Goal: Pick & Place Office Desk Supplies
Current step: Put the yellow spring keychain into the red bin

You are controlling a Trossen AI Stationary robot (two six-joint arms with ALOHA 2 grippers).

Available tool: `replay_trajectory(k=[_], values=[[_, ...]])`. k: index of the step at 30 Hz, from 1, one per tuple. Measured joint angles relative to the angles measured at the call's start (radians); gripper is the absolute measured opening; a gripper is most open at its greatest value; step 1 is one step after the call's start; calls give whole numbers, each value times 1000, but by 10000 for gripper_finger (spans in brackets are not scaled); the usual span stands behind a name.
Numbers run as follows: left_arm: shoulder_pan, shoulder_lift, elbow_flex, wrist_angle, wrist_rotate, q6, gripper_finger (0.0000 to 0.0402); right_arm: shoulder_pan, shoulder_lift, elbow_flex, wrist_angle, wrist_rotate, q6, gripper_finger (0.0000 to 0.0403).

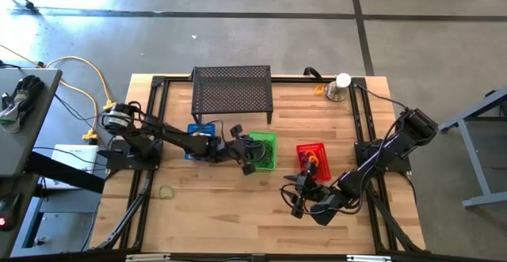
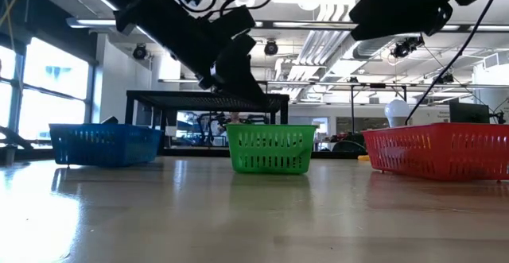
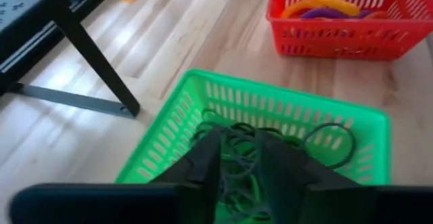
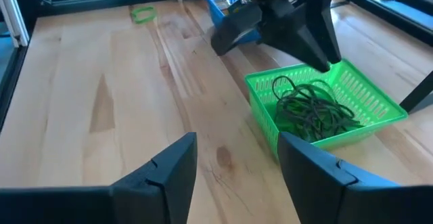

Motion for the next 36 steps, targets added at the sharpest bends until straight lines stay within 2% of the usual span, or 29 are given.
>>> replay_trajectory(k=[6,11,14,17,22,27,30,36], values=[[-25,0,0,-1,-1,-78,150,-32,0,0,10,-14,-134,192],[-83,-1,0,-36,10,-126,162,-83,-10,23,-3,-22,-252,175],[-126,-28,0,-136,88,-119,163,-144,-42,46,-68,-23,-296,163],[-173,-81,0,-248,171,-99,163,-234,-84,79,-167,-99,-303,153],[-233,-184,0,-402,250,-95,163,-434,-151,191,-401,-265,-282,147],[-259,-291,0,-540,305,-94,163,-684,-165,331,-641,-364,-282,163],[-257,-334,1,-619,305,-64,163,-854,-164,376,-692,-436,-327,182],[-225,-336,-2,-754,306,-45,163,-1179,-105,407,-715,-677,-398,242]])
